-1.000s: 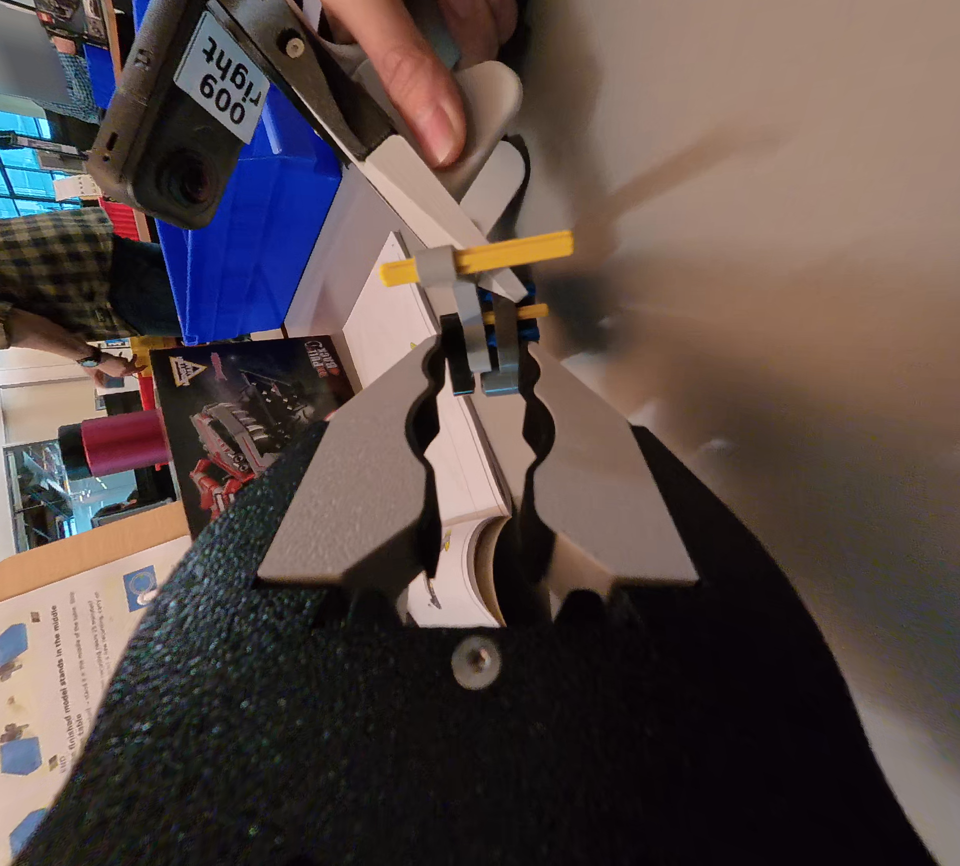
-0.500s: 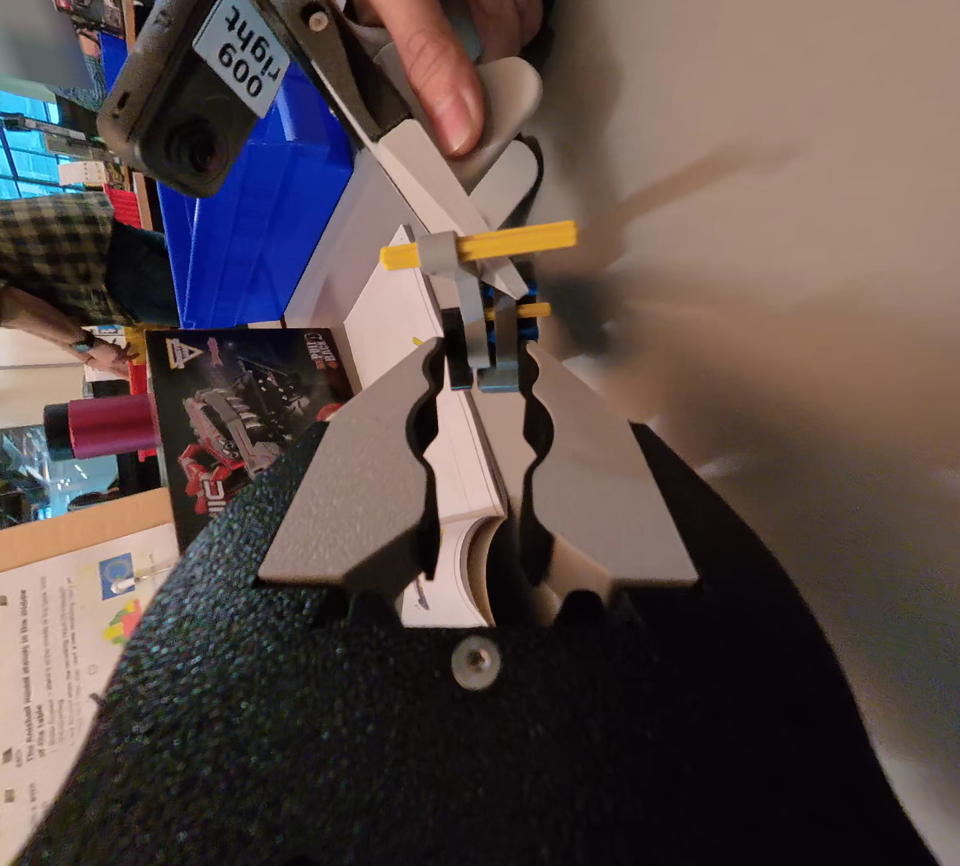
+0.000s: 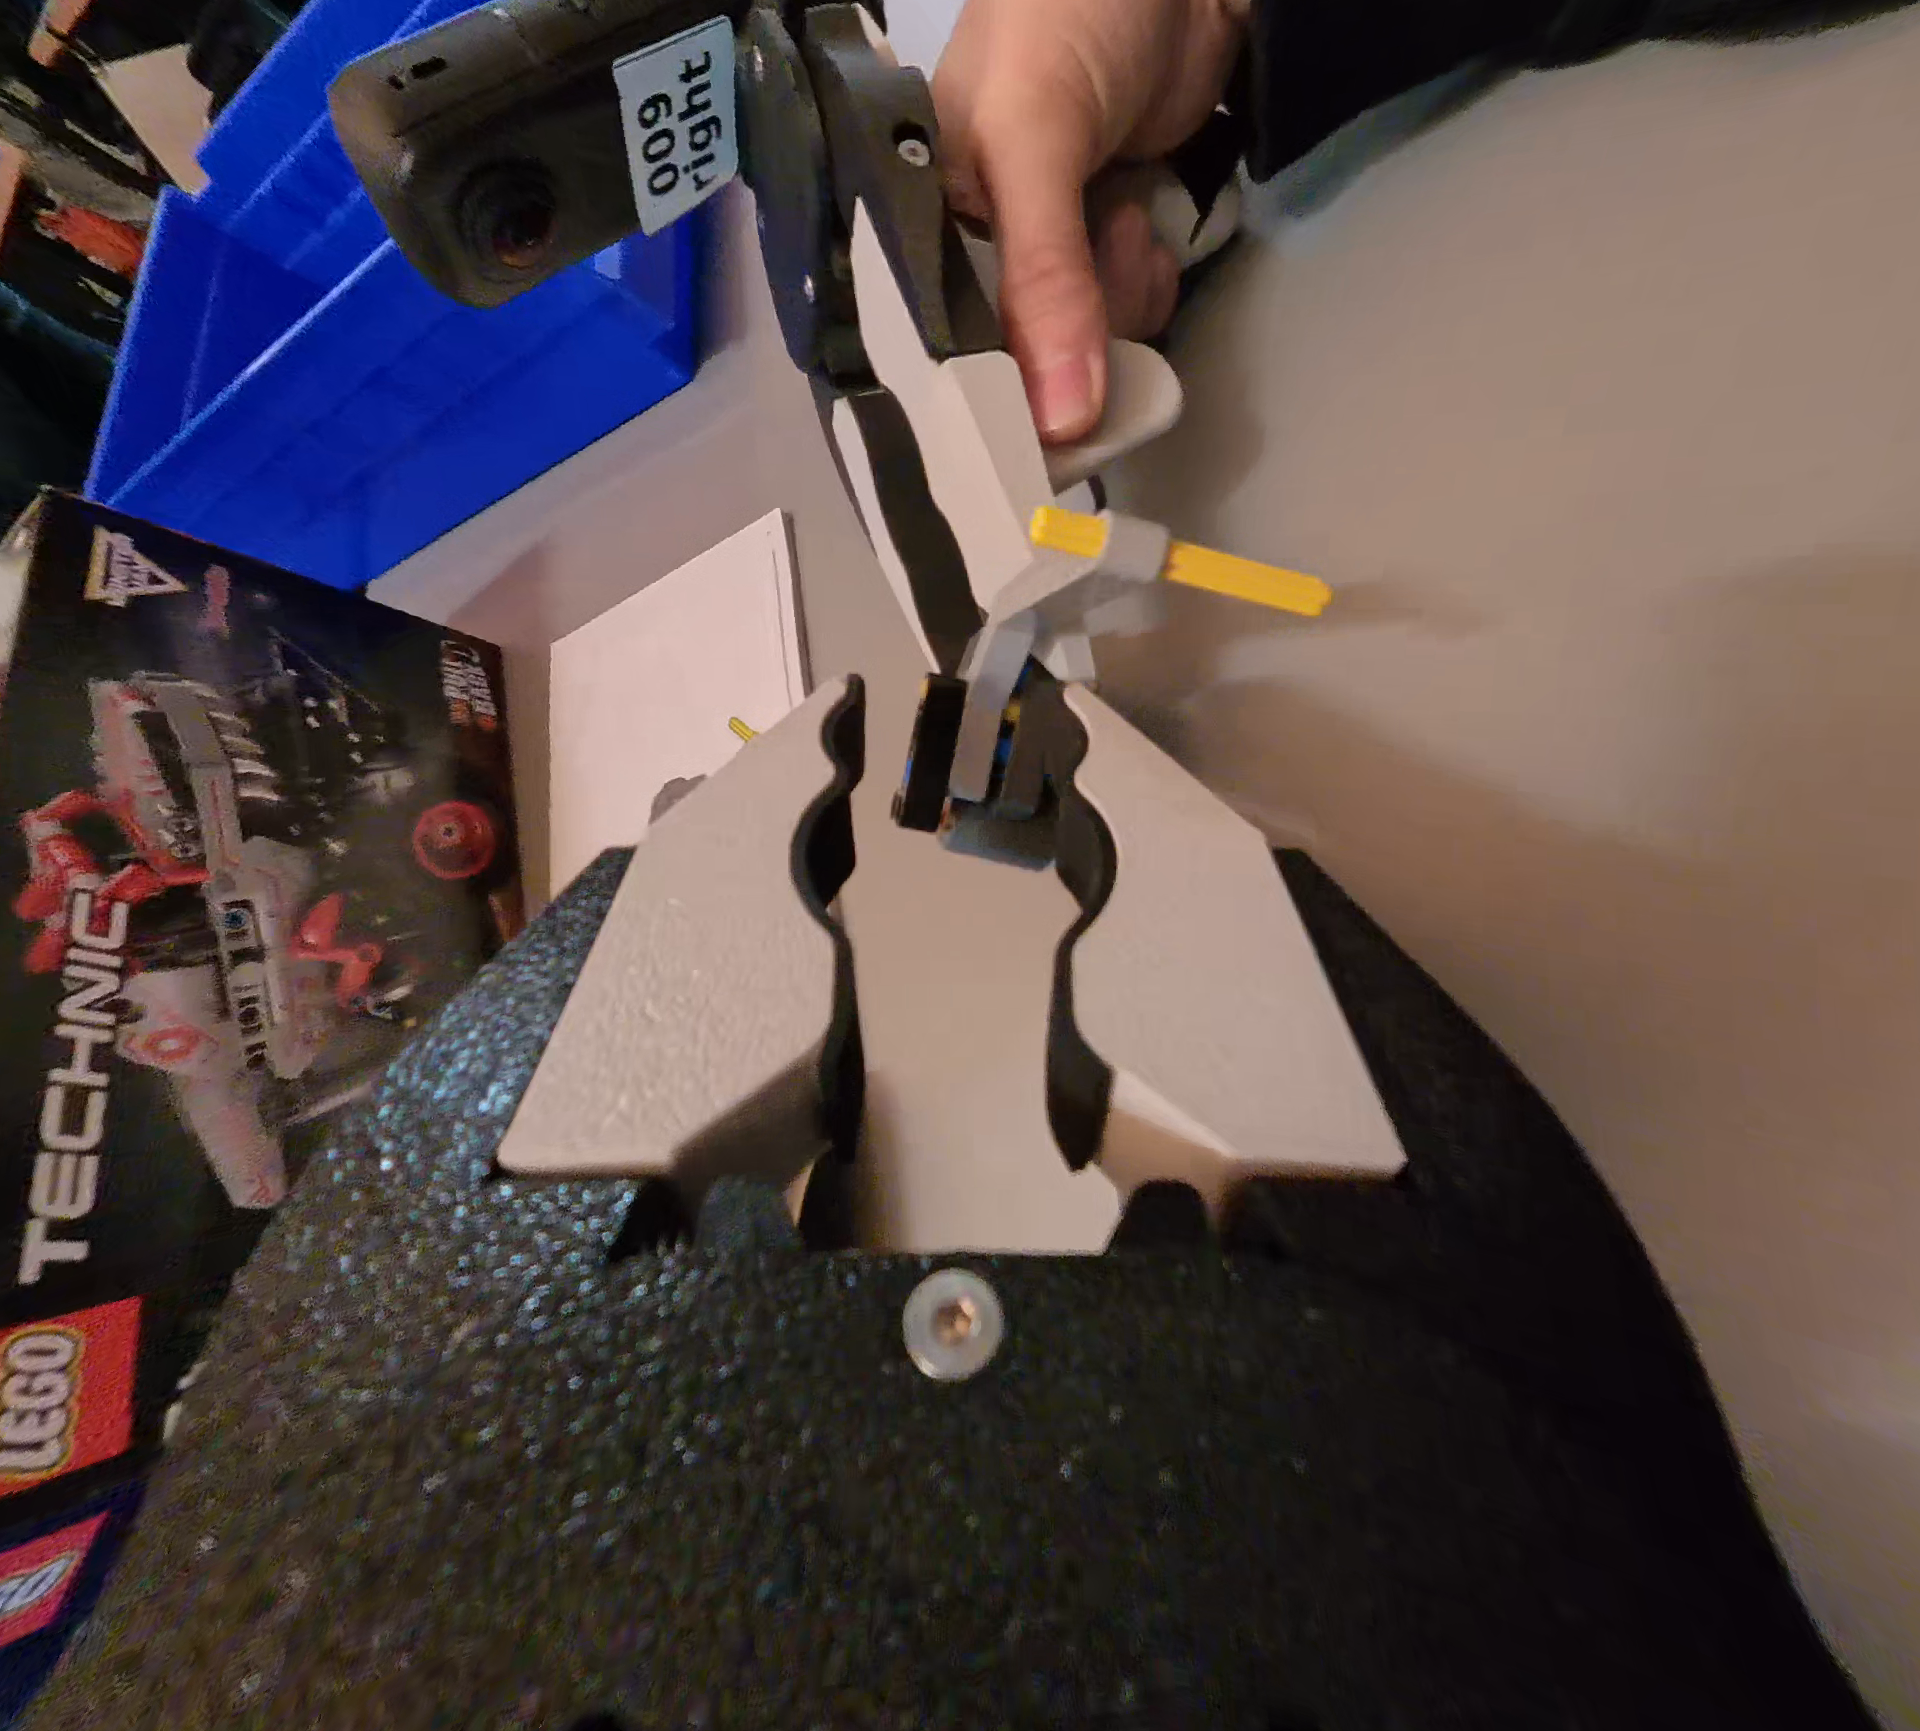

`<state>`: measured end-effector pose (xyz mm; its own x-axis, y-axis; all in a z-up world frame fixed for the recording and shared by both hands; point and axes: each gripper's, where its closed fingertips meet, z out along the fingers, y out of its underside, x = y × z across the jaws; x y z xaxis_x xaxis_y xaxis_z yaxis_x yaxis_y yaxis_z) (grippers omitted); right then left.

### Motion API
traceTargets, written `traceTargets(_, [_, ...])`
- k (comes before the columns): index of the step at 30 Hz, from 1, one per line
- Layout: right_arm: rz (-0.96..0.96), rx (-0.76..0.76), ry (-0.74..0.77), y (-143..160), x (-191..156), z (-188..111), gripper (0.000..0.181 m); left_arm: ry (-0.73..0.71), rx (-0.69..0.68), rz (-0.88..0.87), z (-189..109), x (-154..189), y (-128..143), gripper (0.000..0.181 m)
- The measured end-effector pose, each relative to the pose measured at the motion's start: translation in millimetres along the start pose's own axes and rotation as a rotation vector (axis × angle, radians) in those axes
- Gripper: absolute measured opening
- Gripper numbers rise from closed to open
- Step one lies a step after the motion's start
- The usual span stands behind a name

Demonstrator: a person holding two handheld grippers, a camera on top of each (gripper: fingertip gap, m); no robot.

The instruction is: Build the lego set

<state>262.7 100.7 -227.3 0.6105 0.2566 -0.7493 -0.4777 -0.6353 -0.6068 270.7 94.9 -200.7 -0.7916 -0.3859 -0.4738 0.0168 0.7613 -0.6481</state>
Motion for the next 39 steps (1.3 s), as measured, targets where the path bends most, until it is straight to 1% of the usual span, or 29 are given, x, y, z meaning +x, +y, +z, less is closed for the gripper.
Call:
traceTargets(2, [-0.001, -0.003, -0.006, 1, -1, 1, 0.041, 0.018, 0.002, 0.002, 0, 2, 1, 0.026])
traceTargets(4, [-0.001, -0.006, -0.010, 1, -2, 1, 0.042, 0.041, -0.011, 0.002, 0, 5, 3, 0.027])
traceTargets(6, [-0.003, -0.002, -0.016, 0, -3, 1, 0.041, 0.053, -0.028, 0.000, -2, 5, 8, 0.038])
traceTargets(7, [-0.004, 0.002, -0.019, 0, -3, 0, 0.041, 0.053, -0.030, 0.001, -3, 4, 10, 0.039])
traceTargets(10, [-0.013, 0.011, -0.042, -1, -7, -1, 0.041, 0.048, -0.024, -0.020, -5, 0, 13, 0.036])
traceTargets(13, [-0.026, 0.033, -0.069, -4, -11, -4, 0.041, 0.050, -0.044, -0.004, -5, 0, 18, 0.036])
traceTargets(19, [-0.048, 0.050, -0.116, -5, -19, -7, 0.042, 0.026, -0.022, 0.053, -6, 0, 14, 0.035])
traceTargets(22, [-0.056, 0.052, -0.129, -5, -22, -7, 0.042, -0.004, 0.000, 0.078, -7, -3, 9, 0.041])
traceTargets(25, [-0.056, 0.055, -0.135, -5, -22, -8, 0.042, -0.004, 0.005, 0.116, -9, 0, 5, 0.035])
traceTargets(33, [-0.042, 0.039, -0.108, -4, -18, -5, 0.041, -0.035, -0.027, 0.216, -8, 1, 3, 0.031])
traceTargets(35, [-0.039, 0.030, -0.101, -3, -17, -4, 0.042, -0.049, -0.034, 0.239, -9, -1, 3, 0.025])
traceTargets(39, [-0.024, 0.039, -0.066, -4, -11, -4, 0.041, -0.092, -0.092, 0.279, -5, -3, 7, 0.025])
